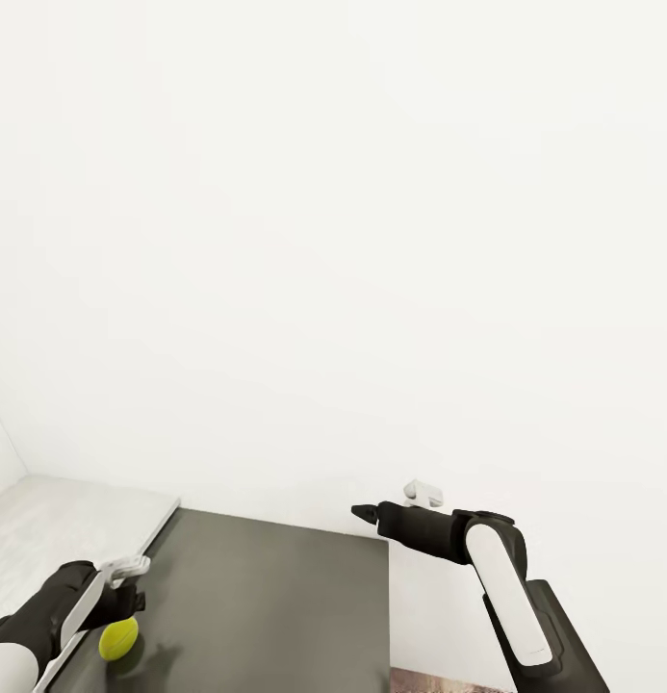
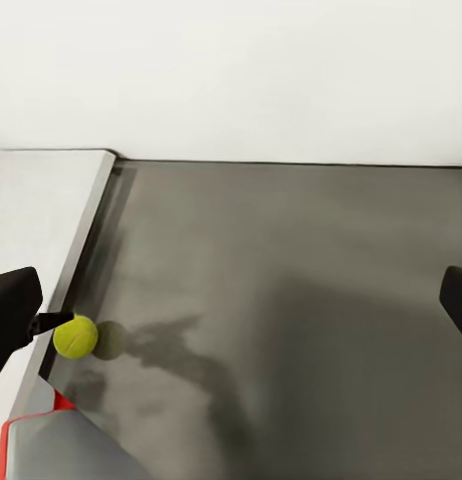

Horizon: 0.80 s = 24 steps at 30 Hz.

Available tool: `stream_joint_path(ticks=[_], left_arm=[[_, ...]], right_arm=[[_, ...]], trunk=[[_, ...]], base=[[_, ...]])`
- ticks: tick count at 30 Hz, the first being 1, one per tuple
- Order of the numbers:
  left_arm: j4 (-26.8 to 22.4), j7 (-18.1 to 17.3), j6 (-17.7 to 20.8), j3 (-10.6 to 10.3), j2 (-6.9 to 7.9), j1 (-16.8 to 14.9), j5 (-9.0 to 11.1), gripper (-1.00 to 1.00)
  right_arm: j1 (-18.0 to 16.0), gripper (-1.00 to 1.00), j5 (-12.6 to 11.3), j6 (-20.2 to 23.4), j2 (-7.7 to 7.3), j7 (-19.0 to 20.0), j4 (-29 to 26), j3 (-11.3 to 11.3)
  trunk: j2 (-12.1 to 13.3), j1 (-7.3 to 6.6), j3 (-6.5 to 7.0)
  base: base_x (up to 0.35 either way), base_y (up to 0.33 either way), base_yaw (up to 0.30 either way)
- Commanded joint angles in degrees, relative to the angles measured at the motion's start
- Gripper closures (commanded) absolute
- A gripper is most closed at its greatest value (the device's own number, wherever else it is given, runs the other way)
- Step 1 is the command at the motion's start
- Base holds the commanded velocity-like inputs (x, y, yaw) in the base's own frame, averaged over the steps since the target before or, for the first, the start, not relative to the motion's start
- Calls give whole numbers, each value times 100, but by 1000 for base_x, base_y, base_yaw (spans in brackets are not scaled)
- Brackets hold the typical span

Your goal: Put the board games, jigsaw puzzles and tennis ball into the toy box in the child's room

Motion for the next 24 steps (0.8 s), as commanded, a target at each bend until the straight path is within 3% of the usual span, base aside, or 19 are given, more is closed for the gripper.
stream_joint_path(ticks=[1,24], left_arm=[[-6,-6,-3,13,-1,0,17,-100],[-6,-19,-98,-40,-30,-1,12,-100]], right_arm=[[-3,-100,-58,14,1,-60,-4,0],[-3,-100,-58,14,1,-60,-4,0]], trunk=[[-6,2,-13],[-6,2,-227]], base=[[0,0,0],[0,0,0]])
